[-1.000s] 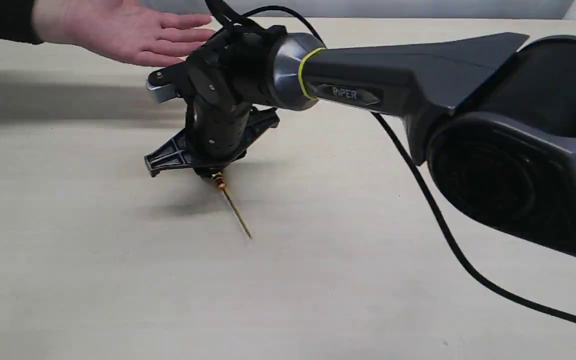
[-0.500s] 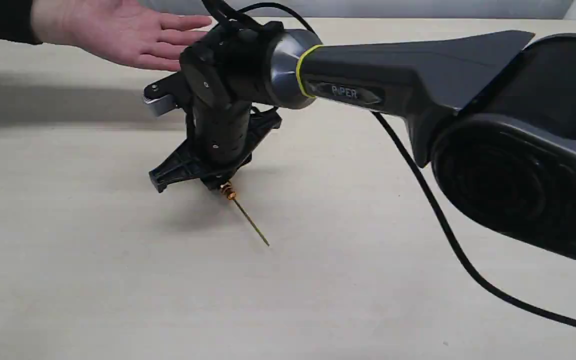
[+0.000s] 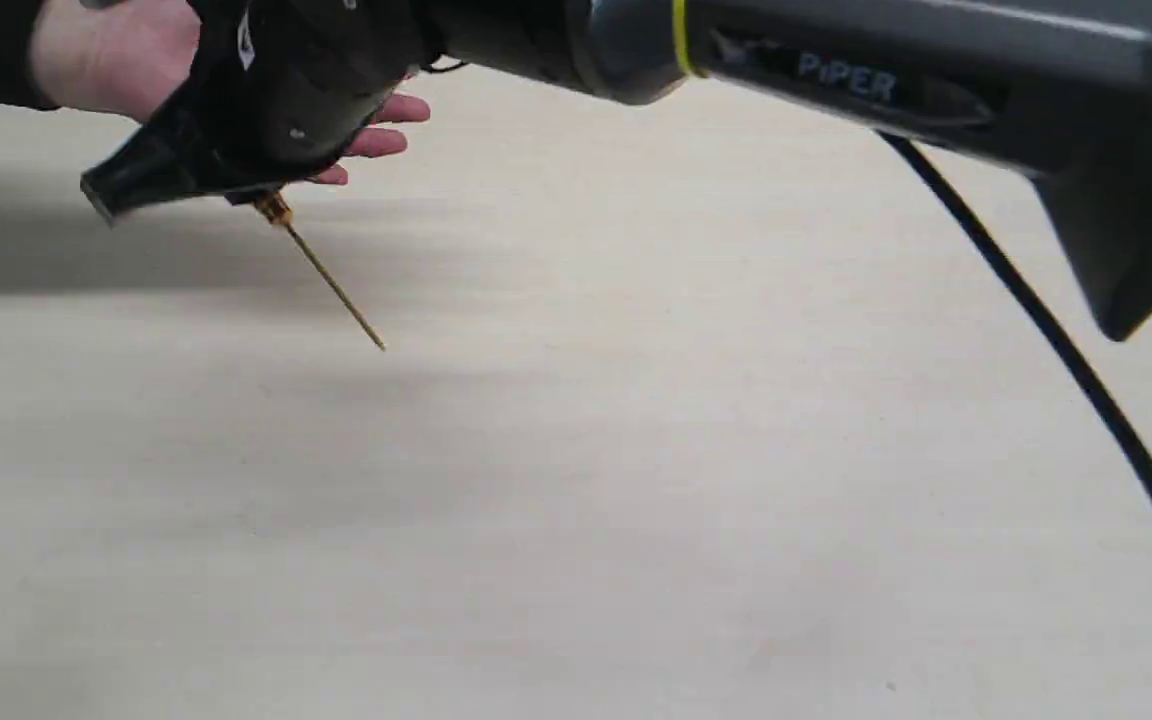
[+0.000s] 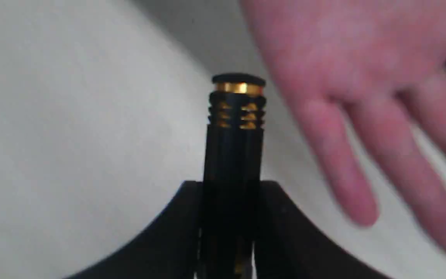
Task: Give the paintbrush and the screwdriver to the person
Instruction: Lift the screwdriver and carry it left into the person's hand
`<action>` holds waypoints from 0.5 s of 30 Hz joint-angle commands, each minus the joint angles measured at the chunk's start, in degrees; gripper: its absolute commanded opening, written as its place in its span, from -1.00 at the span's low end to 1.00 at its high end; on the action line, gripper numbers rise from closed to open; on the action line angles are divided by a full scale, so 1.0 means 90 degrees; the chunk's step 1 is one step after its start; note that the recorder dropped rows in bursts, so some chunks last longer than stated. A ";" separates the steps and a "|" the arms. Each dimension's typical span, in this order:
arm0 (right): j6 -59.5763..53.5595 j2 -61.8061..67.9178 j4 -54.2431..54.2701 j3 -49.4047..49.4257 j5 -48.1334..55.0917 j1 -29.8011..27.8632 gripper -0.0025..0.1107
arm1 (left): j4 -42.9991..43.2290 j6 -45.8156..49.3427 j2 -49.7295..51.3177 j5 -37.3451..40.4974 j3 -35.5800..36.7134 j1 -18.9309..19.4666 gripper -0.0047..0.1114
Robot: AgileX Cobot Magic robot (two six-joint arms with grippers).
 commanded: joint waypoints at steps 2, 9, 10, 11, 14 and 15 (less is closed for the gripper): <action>-0.0065 -0.0145 -0.0275 -0.0233 -0.0365 0.0005 -0.88 | -0.0016 -0.0013 -0.0016 -0.0049 0.0013 -0.0033 -0.92; 0.0607 0.0084 -0.0569 -0.0941 -0.0423 -0.0328 -0.88 | -0.0016 -0.0013 -0.0016 -0.0049 0.0013 -0.0033 -0.92; 0.0755 0.0131 -0.0569 -0.1027 -0.0423 -0.0438 -0.88 | -0.0016 -0.0013 -0.0016 -0.0049 0.0013 -0.0033 -0.92; 0.0756 0.0151 -0.0569 -0.1047 -0.0423 -0.0485 -0.87 | -0.0016 -0.0013 -0.0016 -0.0049 0.0013 -0.0033 -0.92; 0.0734 0.0204 -0.0547 -0.1072 -0.0223 -0.0575 -0.67 | -0.0016 -0.0013 -0.0016 -0.0049 0.0013 -0.0033 -0.92; 0.0648 0.0219 -0.0547 -0.1072 -0.0106 -0.0575 -0.55 | -0.0016 -0.0013 -0.0016 -0.0049 0.0013 -0.0033 -0.92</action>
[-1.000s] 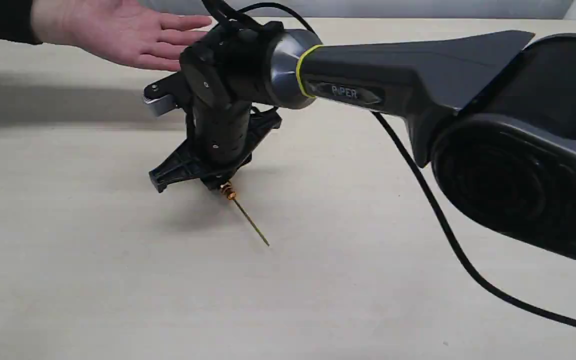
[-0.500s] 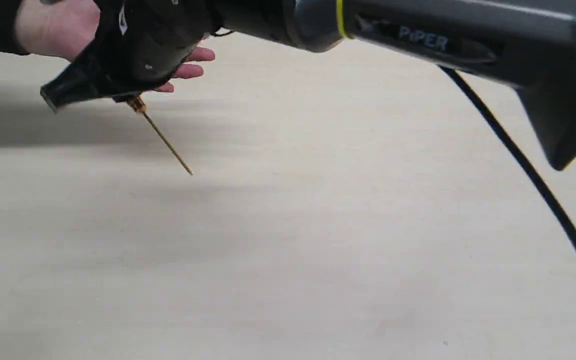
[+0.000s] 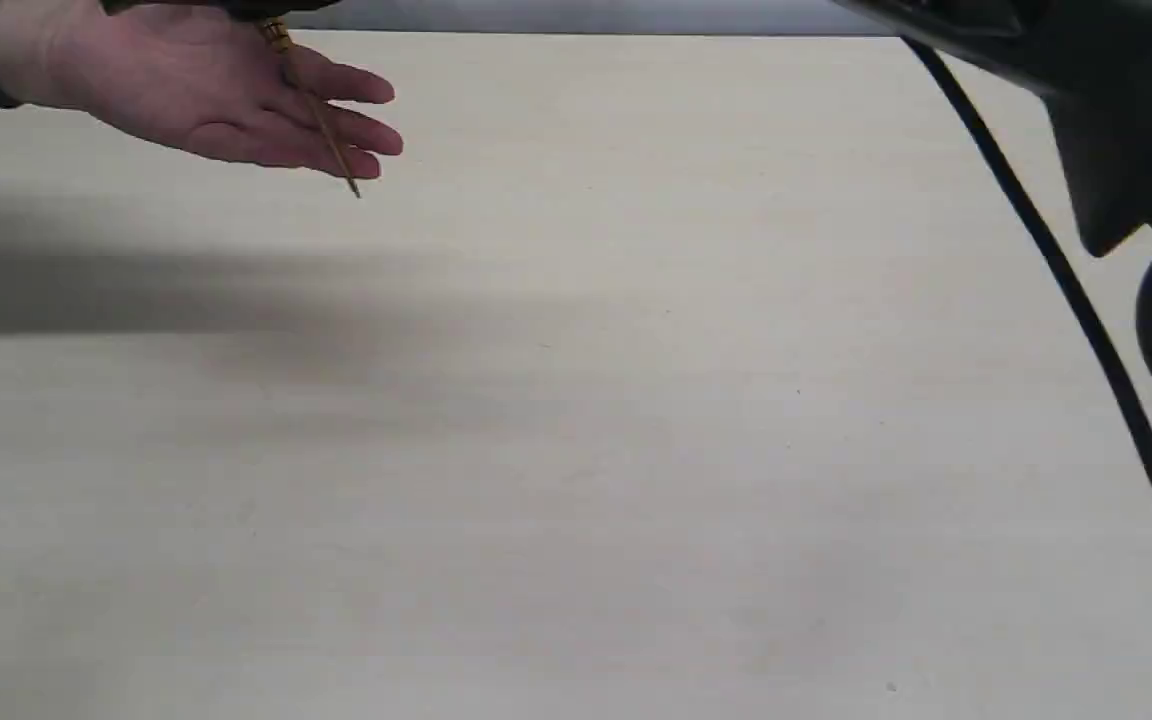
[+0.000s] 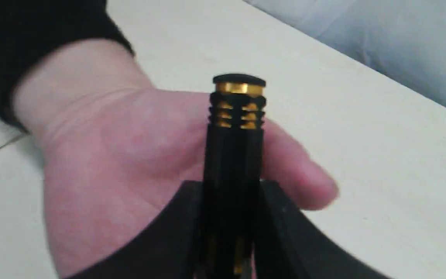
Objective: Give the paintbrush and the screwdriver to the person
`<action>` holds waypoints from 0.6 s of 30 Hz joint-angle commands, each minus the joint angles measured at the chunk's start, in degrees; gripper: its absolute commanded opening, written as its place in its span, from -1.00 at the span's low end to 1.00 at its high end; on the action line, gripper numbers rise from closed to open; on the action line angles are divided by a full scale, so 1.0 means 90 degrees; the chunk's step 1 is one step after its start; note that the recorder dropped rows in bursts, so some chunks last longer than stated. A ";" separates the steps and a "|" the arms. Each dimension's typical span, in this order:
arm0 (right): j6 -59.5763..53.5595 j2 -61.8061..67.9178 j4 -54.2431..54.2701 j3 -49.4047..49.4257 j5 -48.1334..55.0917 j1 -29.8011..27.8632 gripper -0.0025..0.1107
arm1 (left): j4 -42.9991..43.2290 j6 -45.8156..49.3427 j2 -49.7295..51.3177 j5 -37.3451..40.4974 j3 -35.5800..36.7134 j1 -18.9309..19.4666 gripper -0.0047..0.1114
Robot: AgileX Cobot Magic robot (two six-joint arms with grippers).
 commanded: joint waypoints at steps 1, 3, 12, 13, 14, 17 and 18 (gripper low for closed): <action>-0.0117 0.0036 -0.0062 -0.0029 0.0271 -0.0058 -0.43 | -0.0016 -0.0013 -0.0016 -0.0049 0.0013 -0.0033 -0.92; -0.0335 0.0074 0.0127 -0.0029 0.0467 -0.0058 -0.23 | -0.0016 -0.0013 -0.0016 -0.0049 0.0013 -0.0033 -0.92; -0.0882 0.0128 0.0739 -0.0029 0.0914 -0.0058 -0.12 | -0.0027 -0.0013 -0.0016 -0.0026 0.0013 -0.0033 -0.92; -0.0882 0.0101 0.0674 -0.0029 0.0964 -0.0075 -0.12 | -0.0027 -0.0013 -0.0016 -0.0039 0.0013 -0.0033 -0.92; -0.0751 0.0069 0.0517 -0.0029 0.1035 -0.0075 -0.14 | -0.0027 -0.0013 -0.0016 -0.0039 0.0013 -0.0033 -0.92; -0.0278 -0.0053 -0.0245 -0.0029 0.1324 -0.0075 -0.40 | -0.0027 -0.0013 -0.0016 -0.0039 0.0013 -0.0033 -0.92; -0.0148 -0.0124 -0.0439 -0.0029 0.1414 -0.0075 -0.55 | -0.0027 -0.0013 -0.0016 -0.0039 0.0013 -0.0033 -0.92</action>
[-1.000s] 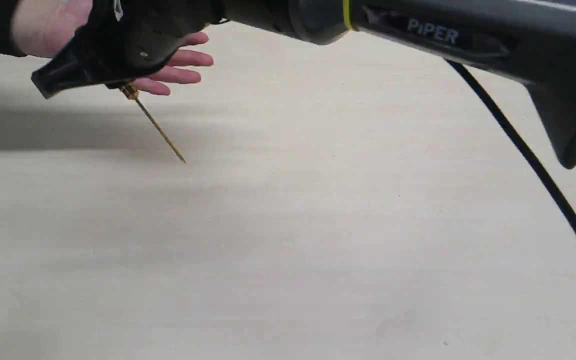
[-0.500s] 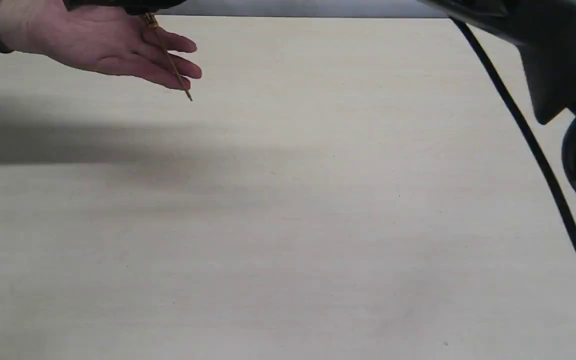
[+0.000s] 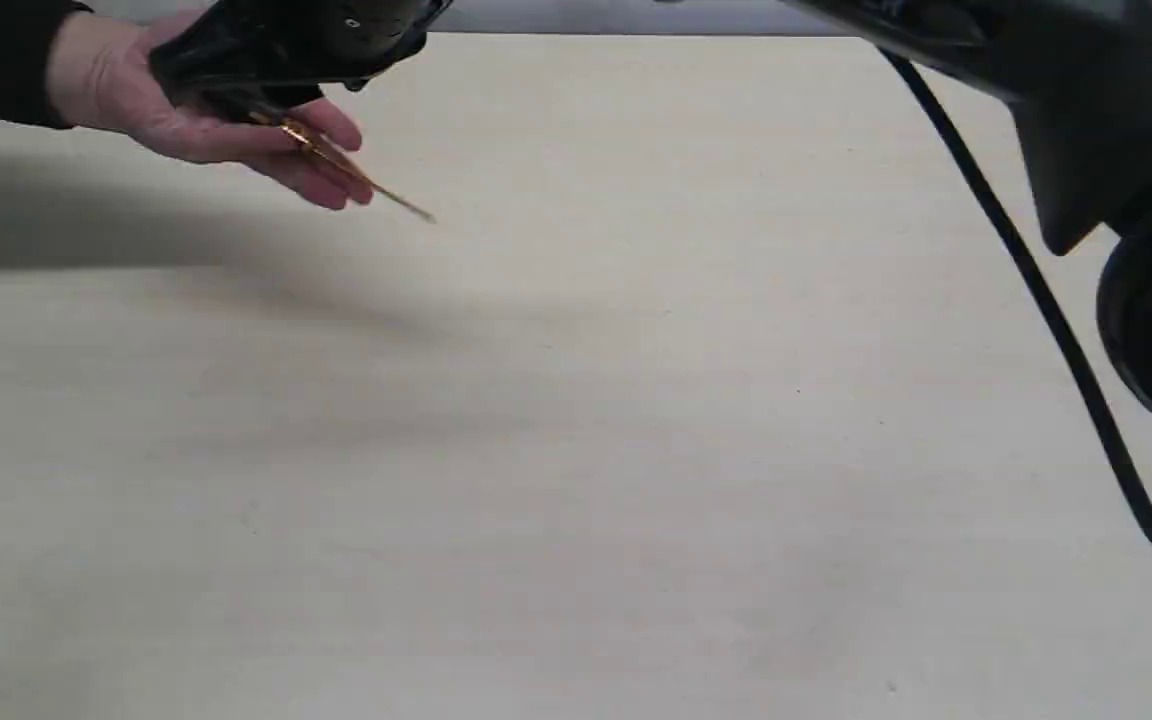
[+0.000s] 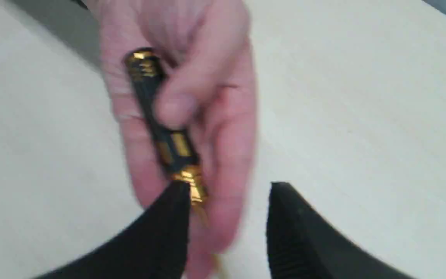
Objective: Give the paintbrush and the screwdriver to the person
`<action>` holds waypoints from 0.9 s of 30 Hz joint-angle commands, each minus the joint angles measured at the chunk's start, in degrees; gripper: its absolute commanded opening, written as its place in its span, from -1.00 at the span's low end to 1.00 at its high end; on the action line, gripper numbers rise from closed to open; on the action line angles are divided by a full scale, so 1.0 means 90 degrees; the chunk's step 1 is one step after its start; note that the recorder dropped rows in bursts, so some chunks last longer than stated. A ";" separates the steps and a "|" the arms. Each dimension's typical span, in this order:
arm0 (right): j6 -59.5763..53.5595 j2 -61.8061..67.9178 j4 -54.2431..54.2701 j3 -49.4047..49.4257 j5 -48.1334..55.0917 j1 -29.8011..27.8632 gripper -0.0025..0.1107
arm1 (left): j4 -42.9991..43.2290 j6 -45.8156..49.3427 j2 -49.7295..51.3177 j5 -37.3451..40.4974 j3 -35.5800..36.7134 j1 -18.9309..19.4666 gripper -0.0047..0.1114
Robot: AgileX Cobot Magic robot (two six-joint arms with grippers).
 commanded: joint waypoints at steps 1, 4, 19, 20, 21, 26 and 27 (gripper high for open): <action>0.0454 -0.0280 -0.0809 -0.0029 0.0377 -0.0032 -0.69 | -0.0027 -0.0013 -0.0016 -0.0039 0.0013 -0.0033 -0.92; 0.0553 -0.0441 -0.1134 -0.0029 0.0539 -0.0032 -0.88 | -0.0027 -0.0013 -0.0016 -0.0039 0.0013 -0.0033 -0.92; 0.0241 -0.1326 -0.1113 -0.0017 0.0569 -0.0032 -0.88 | -0.0027 -0.0013 -0.0016 -0.0039 0.0013 -0.0033 -0.92; 0.0240 -0.1437 -0.1177 0.0026 0.0569 -0.0032 -0.88 | -0.0027 -0.0013 -0.0016 -0.0039 0.0013 -0.0033 -0.92; 0.0240 -0.1559 -0.1255 0.0111 0.0537 -0.0032 -0.88 | -0.0015 -0.0013 -0.0016 -0.0052 0.0013 -0.0033 -0.92; 0.0240 -0.2348 -0.1340 0.1029 0.0109 -0.0132 -0.88 | -0.0010 -0.0013 -0.0016 -0.0037 0.0013 -0.0033 -0.92; 0.0240 -0.2572 -0.1291 0.1333 -0.0037 -0.0173 -0.88 | -0.0010 -0.0013 -0.0016 -0.0037 0.0013 -0.0033 -0.92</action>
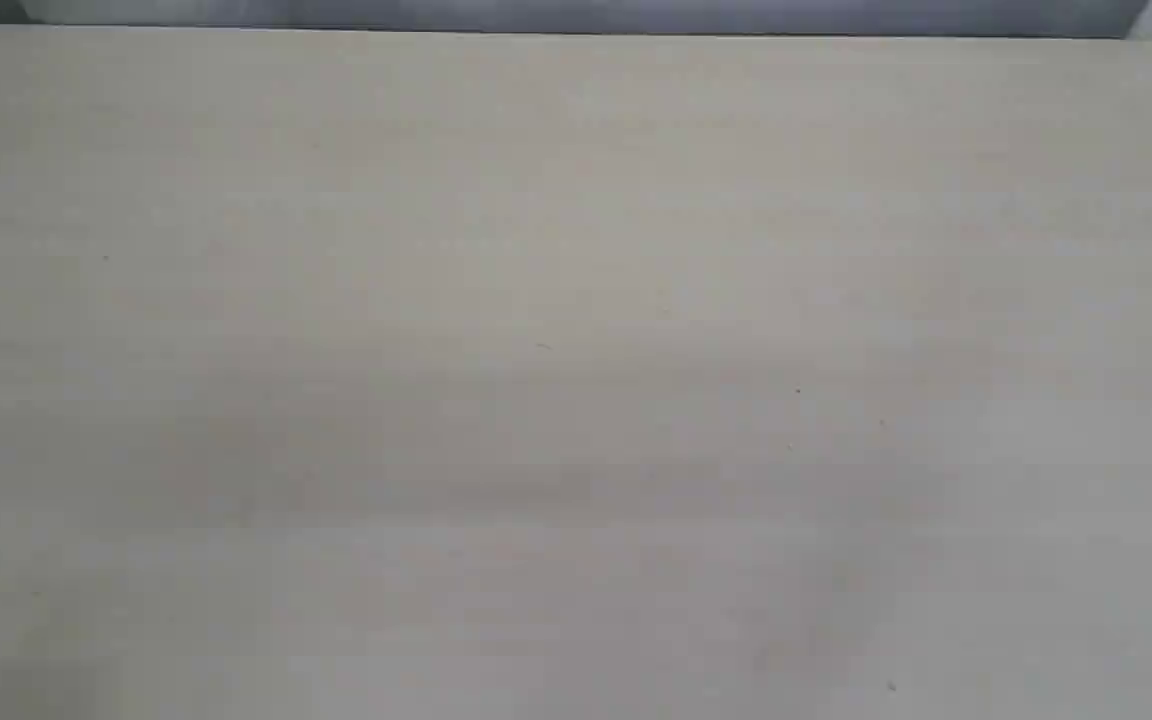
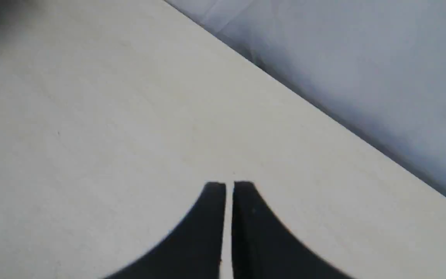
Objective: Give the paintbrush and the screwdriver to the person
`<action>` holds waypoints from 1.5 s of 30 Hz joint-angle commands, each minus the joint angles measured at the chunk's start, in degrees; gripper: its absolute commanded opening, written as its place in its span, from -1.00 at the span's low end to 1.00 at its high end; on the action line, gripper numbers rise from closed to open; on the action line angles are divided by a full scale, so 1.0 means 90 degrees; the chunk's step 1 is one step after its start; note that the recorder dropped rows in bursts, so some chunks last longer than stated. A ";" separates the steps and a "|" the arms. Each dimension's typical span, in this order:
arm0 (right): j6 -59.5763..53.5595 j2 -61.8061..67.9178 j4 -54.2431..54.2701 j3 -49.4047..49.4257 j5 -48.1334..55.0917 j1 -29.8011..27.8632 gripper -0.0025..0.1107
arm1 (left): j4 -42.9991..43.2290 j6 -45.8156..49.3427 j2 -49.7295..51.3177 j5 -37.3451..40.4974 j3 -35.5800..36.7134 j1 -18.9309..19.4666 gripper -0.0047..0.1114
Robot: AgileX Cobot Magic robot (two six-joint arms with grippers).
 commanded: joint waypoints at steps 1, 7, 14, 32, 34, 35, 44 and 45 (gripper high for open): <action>-0.0062 -0.0751 0.0017 0.0932 -0.0511 -0.0173 -0.88 | -0.0010 -0.0013 -0.0016 -0.0037 0.0013 -0.0033 -0.92; -0.0032 -0.2321 0.0008 0.3035 -0.1721 -0.0419 -0.88 | -0.0010 -0.0013 -0.0016 -0.0037 0.0013 -0.0033 -0.92; 0.0015 -0.4117 -0.0009 0.5226 -0.2586 -0.0747 -0.88 | -0.0010 -0.0013 -0.0016 -0.0037 0.0013 -0.0033 -0.92; 0.0634 -0.7948 0.0655 0.7828 -0.2570 -0.0747 -0.88 | -0.0026 -0.0013 -0.0016 -0.0038 0.0013 -0.0033 -0.92; 0.0634 -0.8211 0.0655 0.7828 -0.2585 -0.0747 -0.88 | -0.0026 -0.0013 -0.0016 -0.0038 0.0013 -0.0033 -0.92; 0.0634 -0.8331 0.0655 0.7828 -0.2587 -0.0747 -0.88 | -0.0026 -0.0013 -0.0016 -0.0038 0.0013 -0.0033 -0.92; 0.0634 -0.8982 0.0315 0.7828 -0.2463 -0.0747 -0.88 | -0.0026 -0.0013 -0.0016 -0.0038 0.0013 -0.0033 -0.92; 0.0634 -0.8982 0.0184 0.7831 -0.2448 -0.0747 -0.88 | -0.0026 -0.0013 -0.0016 -0.0038 0.0013 -0.0033 -0.92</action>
